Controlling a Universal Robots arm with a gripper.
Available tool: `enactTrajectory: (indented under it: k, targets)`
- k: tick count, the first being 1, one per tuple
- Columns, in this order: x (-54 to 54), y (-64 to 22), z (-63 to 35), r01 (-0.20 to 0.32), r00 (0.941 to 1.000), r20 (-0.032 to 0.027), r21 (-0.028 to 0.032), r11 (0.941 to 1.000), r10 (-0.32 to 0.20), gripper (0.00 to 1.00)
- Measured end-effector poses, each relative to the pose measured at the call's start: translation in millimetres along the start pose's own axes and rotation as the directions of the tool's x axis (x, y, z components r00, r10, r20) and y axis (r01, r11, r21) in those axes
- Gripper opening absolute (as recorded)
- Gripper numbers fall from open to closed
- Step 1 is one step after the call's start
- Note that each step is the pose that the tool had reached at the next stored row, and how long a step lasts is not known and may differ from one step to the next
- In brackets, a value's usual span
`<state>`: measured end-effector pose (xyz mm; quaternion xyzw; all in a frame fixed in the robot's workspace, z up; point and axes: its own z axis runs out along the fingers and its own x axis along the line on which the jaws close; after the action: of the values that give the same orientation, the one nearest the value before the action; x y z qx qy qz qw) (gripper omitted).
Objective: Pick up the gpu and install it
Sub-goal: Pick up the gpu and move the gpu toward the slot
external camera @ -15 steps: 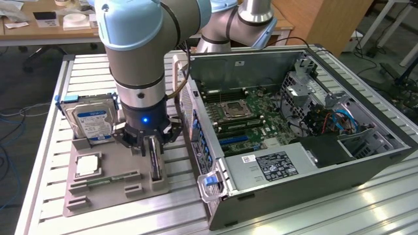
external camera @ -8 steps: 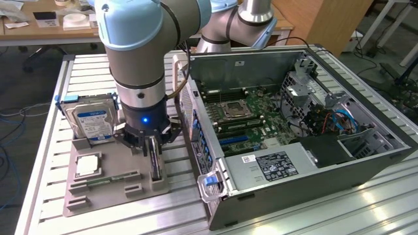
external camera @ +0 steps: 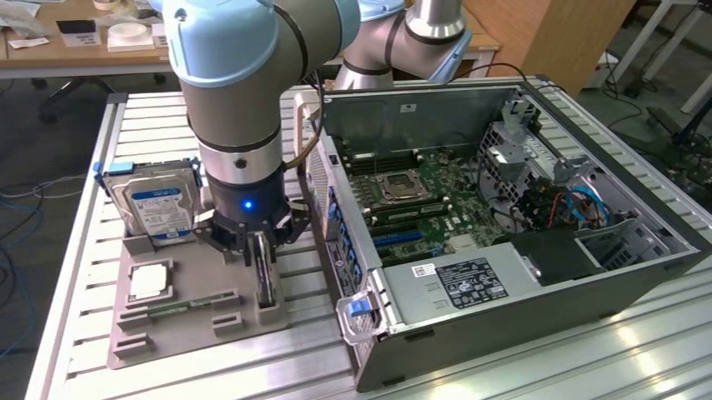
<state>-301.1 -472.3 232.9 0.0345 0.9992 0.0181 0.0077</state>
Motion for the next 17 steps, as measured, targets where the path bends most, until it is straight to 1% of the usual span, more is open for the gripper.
enactTrajectory:
  k: [17]
  targets:
    - [-0.1, -0.2, 2.6, 0.0, 1.0, 0.0, 0.0003, 1.0, 0.0, 0.39]
